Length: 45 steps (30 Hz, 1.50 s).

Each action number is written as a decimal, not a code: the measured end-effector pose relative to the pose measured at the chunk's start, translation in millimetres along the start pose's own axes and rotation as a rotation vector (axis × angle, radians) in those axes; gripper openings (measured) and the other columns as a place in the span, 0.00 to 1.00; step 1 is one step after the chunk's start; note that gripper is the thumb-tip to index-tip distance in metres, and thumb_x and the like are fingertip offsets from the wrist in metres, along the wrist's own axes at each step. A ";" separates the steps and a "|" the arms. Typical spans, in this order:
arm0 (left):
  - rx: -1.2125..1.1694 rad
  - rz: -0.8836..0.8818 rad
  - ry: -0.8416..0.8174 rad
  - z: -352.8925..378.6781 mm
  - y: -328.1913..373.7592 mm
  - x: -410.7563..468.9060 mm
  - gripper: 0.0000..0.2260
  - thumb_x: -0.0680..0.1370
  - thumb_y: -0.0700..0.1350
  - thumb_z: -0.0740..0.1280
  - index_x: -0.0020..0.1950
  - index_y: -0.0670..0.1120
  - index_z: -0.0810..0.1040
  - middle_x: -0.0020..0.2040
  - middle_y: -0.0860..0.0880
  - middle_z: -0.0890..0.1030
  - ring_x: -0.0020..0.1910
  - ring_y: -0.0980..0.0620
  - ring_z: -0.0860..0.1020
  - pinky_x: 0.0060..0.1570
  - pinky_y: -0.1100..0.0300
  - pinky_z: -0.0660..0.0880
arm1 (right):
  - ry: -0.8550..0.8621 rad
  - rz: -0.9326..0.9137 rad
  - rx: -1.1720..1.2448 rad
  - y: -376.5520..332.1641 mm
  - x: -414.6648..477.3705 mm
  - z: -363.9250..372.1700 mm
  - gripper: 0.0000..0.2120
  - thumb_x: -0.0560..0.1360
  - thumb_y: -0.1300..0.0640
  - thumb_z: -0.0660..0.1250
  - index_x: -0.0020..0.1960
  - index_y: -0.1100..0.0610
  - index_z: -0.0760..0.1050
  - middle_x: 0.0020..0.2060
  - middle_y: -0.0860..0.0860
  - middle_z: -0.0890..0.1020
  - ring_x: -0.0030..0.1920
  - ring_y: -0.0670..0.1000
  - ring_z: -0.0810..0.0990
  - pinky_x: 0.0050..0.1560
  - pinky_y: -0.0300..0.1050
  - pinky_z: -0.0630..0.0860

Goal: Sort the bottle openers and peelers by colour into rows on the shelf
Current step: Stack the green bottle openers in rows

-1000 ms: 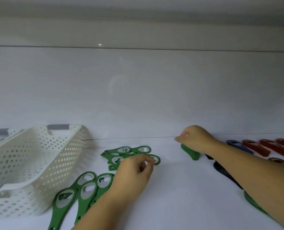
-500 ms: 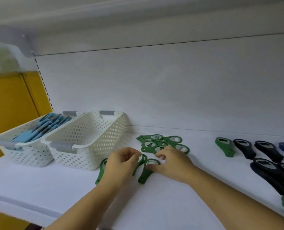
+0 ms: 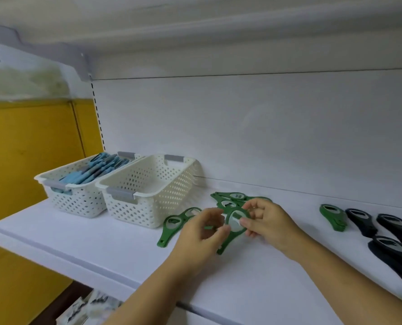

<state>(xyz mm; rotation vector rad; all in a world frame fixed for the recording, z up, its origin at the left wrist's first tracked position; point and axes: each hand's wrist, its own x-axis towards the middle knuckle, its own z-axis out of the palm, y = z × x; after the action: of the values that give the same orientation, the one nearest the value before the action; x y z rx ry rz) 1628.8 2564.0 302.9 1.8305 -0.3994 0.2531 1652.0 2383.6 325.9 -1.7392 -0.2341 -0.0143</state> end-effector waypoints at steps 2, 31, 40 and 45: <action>0.001 0.026 -0.095 0.1 2.3 -0.2 0.11 0.75 0.43 0.69 0.56 0.55 0.77 0.48 0.56 0.83 0.47 0.59 0.81 0.46 0.66 0.76 | -0.029 -0.047 0.086 -5.1 -3.4 11.8 0.10 0.73 0.72 0.67 0.49 0.60 0.73 0.33 0.51 0.82 0.27 0.48 0.78 0.30 0.38 0.75; -1.166 -0.646 0.363 -39.7 -6.7 13.8 0.12 0.83 0.46 0.55 0.55 0.44 0.77 0.49 0.36 0.82 0.49 0.40 0.81 0.54 0.49 0.77 | 0.128 0.183 -0.585 4.1 21.0 54.5 0.21 0.72 0.54 0.71 0.27 0.55 0.63 0.24 0.50 0.65 0.29 0.50 0.64 0.34 0.42 0.62; -0.975 -0.450 0.078 -35.0 -5.1 4.2 0.10 0.82 0.41 0.57 0.57 0.38 0.73 0.47 0.35 0.81 0.45 0.41 0.81 0.44 0.51 0.80 | -0.002 0.155 -0.056 -16.4 5.1 80.5 0.14 0.75 0.59 0.68 0.31 0.59 0.74 0.21 0.48 0.72 0.22 0.45 0.67 0.24 0.36 0.63; -1.044 -0.516 0.085 -37.9 -0.3 2.0 0.09 0.81 0.33 0.55 0.57 0.36 0.72 0.45 0.36 0.81 0.37 0.42 0.82 0.34 0.53 0.80 | 0.040 0.077 -0.148 -14.6 5.2 85.3 0.09 0.76 0.60 0.67 0.37 0.55 0.81 0.25 0.46 0.80 0.24 0.42 0.73 0.28 0.35 0.69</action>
<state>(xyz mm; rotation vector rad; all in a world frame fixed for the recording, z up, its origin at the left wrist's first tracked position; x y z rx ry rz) 1631.9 2600.0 314.5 0.8327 0.0372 -0.2167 1644.4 2470.0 325.3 -1.8921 -0.1389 -0.0103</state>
